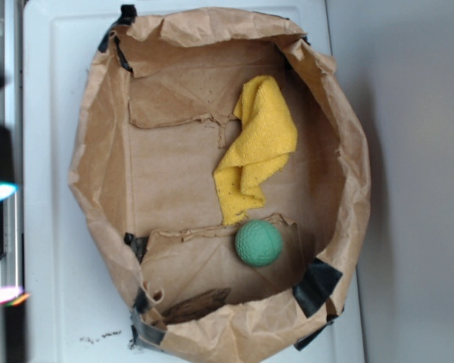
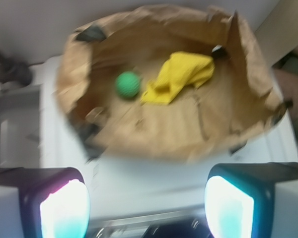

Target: Grab the yellow cloth.

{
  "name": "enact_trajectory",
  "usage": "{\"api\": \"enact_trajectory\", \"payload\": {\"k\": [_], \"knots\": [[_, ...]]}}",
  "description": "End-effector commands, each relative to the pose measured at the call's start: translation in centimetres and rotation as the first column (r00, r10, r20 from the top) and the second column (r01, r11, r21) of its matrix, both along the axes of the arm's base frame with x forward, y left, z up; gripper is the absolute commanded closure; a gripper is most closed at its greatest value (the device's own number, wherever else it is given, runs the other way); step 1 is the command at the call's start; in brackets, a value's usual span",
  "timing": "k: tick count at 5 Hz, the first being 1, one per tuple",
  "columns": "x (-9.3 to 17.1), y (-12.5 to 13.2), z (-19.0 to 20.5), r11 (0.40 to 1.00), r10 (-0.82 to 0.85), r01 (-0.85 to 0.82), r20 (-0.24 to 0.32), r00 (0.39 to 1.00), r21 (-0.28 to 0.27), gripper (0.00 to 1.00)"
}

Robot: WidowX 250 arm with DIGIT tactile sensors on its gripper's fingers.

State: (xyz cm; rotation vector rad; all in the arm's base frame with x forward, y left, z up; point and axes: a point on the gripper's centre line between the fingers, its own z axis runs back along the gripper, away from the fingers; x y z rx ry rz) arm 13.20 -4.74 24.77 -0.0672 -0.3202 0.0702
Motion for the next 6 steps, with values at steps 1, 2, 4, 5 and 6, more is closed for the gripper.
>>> {"api": "enact_trajectory", "payload": {"k": [1, 2, 4, 5, 6], "knots": [[0.2, -0.2, 1.2, 1.000, 0.003, -0.002, 0.024, 1.000, -0.015, 0.00], [0.7, -0.2, -1.9, 0.999, 0.047, -0.047, -0.013, 0.999, 0.016, 0.00], [8.9, 5.0, -7.7, 0.988, 0.148, -0.145, -0.092, 0.985, 0.048, 0.00], [12.0, 7.4, -8.9, 0.978, 0.207, -0.203, -0.133, 0.969, 0.043, 0.00], [14.0, 9.0, -8.8, 0.971, 0.235, -0.238, -0.168, 0.957, 0.002, 0.00]]}}
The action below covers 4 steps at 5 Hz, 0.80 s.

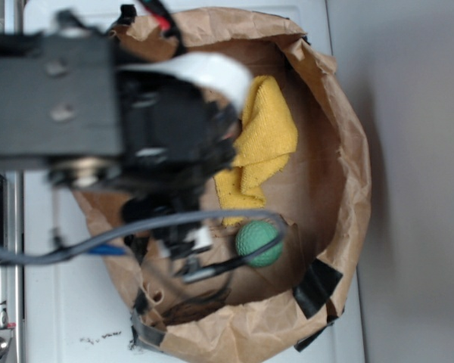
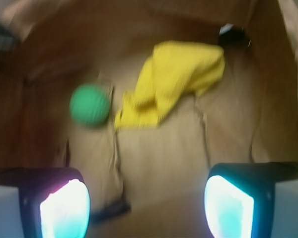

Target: Grab the yellow cloth.

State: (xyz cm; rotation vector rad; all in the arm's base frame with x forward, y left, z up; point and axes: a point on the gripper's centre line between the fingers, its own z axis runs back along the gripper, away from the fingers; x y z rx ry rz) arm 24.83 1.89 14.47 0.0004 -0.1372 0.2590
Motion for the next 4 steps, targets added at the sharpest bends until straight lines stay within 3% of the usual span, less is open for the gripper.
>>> {"api": "enact_trajectory", "payload": {"k": [1, 3, 4], "knots": [[4.4, 2.5, 0.1, 0.998, 0.054, -0.054, 0.022, 0.998, -0.027, 0.00], [8.1, 1.9, -5.3, 0.997, 0.071, -0.068, 0.126, 0.989, -0.033, 0.00], [9.2, 1.5, -7.0, 0.996, 0.083, -0.078, 0.122, 0.989, -0.047, 0.00]]}}
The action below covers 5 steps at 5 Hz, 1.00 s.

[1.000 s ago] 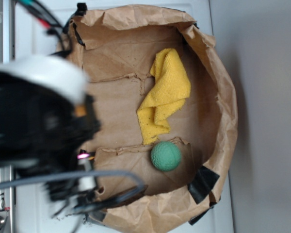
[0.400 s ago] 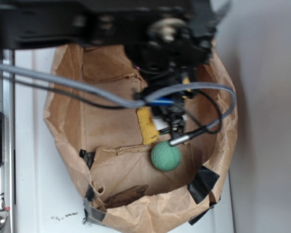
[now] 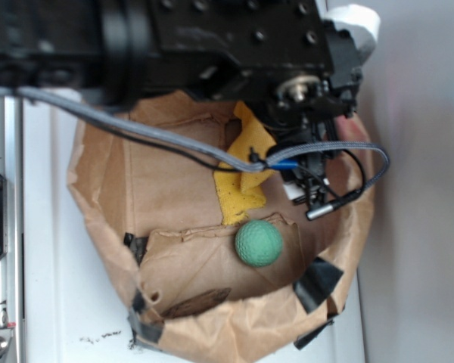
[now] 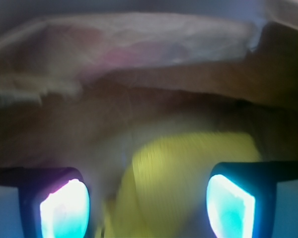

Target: Grab the yellow cloth.

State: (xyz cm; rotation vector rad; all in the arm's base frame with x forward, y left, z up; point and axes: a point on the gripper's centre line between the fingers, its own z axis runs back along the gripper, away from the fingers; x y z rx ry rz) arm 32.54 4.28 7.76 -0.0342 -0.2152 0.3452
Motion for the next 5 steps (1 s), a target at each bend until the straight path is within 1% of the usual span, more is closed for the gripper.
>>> {"api": "enact_trajectory", "payload": {"k": [1, 2, 3, 4, 5], "knots": [[1.3, -1.5, -1.8, 0.999, -0.039, 0.039, -0.004, 0.999, -0.008, 0.00], [1.2, -1.3, -2.8, 0.999, -0.030, 0.031, -0.047, 0.998, 0.017, 0.32], [0.7, -1.8, -2.5, 0.999, -0.025, 0.026, -0.050, 0.998, 0.021, 1.00], [1.4, -1.4, -2.5, 0.998, -0.057, 0.058, -0.035, 0.998, 0.022, 1.00], [1.9, -1.0, -2.9, 0.996, -0.081, 0.081, -0.003, 0.997, 0.026, 1.00]]}}
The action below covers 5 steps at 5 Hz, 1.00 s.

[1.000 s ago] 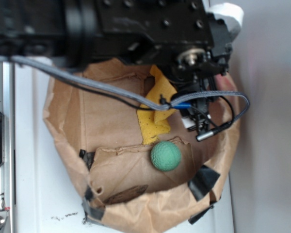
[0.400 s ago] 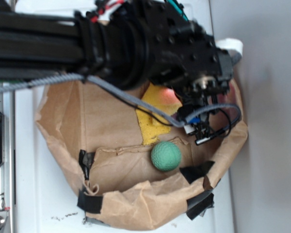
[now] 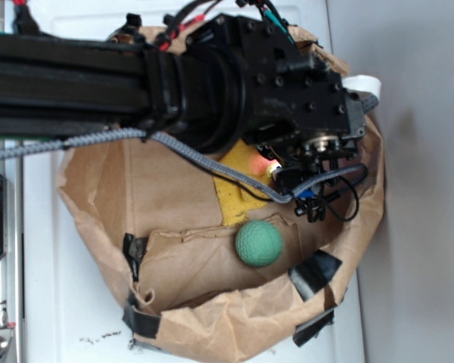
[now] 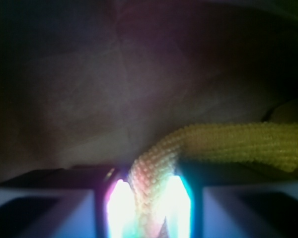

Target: Grab the yellow cloth.

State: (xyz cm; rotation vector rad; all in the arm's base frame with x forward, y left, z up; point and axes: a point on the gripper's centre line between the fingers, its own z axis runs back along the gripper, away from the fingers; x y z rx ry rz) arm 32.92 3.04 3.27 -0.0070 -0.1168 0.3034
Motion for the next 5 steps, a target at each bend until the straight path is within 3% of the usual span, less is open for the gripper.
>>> {"api": "enact_trajectory", "payload": {"k": [1, 2, 3, 5], "knots": [[1.6, 0.3, 1.7, 0.999, -0.047, 0.046, 0.116, 0.992, 0.014, 1.00], [1.3, 0.4, 3.8, 0.998, -0.039, 0.045, 0.151, 0.988, -0.035, 1.00], [0.4, 0.7, 7.8, 0.996, -0.040, 0.051, 0.152, 0.988, -0.068, 1.00], [-7.1, 1.6, 14.5, 0.993, -0.061, 0.077, 0.175, 0.983, -0.085, 1.00]]}}
